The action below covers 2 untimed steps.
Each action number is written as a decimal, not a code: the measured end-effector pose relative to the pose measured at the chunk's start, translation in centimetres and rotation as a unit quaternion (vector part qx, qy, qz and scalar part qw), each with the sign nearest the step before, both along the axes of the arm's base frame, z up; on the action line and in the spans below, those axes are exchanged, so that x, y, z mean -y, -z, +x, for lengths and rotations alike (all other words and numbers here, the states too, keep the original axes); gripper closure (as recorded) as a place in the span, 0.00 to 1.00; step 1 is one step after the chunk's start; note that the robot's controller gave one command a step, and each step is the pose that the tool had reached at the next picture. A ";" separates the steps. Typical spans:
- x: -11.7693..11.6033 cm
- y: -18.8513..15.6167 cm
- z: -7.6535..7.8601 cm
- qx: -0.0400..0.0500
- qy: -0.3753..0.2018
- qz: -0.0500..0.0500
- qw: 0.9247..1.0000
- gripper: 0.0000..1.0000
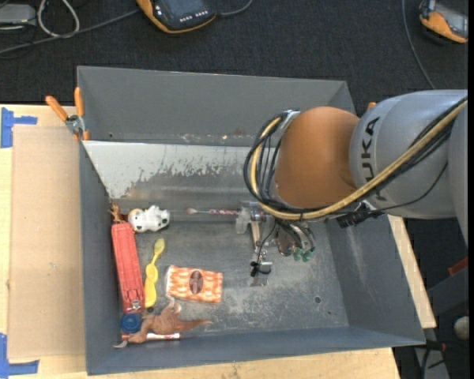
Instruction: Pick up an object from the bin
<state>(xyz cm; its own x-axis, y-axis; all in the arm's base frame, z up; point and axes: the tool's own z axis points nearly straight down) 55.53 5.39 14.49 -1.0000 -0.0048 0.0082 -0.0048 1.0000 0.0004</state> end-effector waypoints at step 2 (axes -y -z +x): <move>-2.5 5.2 -4.2 0.005 -0.030 0.000 1.000 0.00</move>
Offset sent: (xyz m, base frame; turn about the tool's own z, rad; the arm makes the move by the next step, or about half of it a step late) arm -0.0596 0.0355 -0.0749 -0.0779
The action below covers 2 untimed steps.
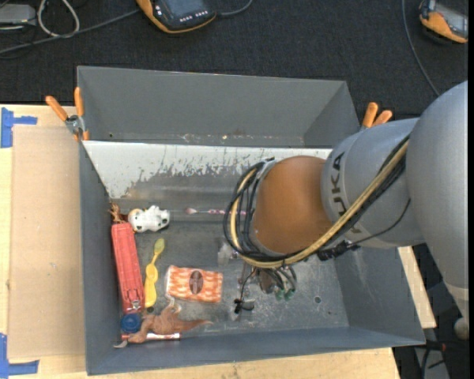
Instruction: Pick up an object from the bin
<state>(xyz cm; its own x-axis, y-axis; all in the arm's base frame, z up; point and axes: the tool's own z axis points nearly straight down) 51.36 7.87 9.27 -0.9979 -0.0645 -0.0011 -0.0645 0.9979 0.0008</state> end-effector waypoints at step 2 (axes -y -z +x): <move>-5.8 2.2 -1.0 -0.003 -0.030 0.000 1.000 0.00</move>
Offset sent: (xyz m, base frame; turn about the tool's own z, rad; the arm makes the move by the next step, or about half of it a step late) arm -0.0075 0.0651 -0.0227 -0.0677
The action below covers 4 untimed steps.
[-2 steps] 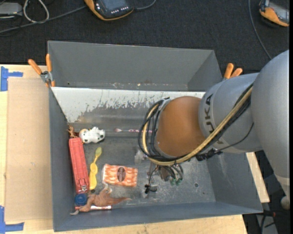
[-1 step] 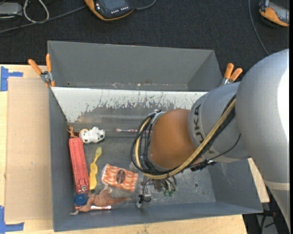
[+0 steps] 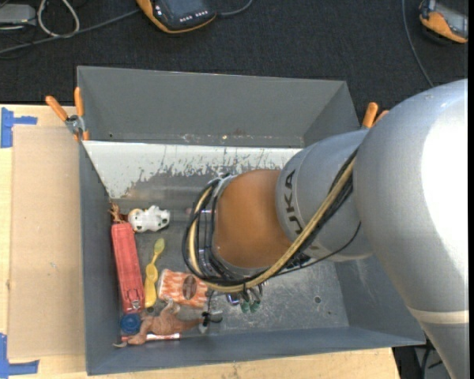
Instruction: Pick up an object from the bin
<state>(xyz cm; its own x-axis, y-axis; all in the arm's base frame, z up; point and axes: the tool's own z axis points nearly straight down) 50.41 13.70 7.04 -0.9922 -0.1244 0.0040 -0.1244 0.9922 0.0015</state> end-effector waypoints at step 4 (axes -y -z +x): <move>1.6 -12.6 -0.9 -0.002 0.008 -0.002 1.000 1.00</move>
Offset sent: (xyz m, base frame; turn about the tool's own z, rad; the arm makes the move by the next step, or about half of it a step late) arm 0.0000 0.0000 0.0000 0.0000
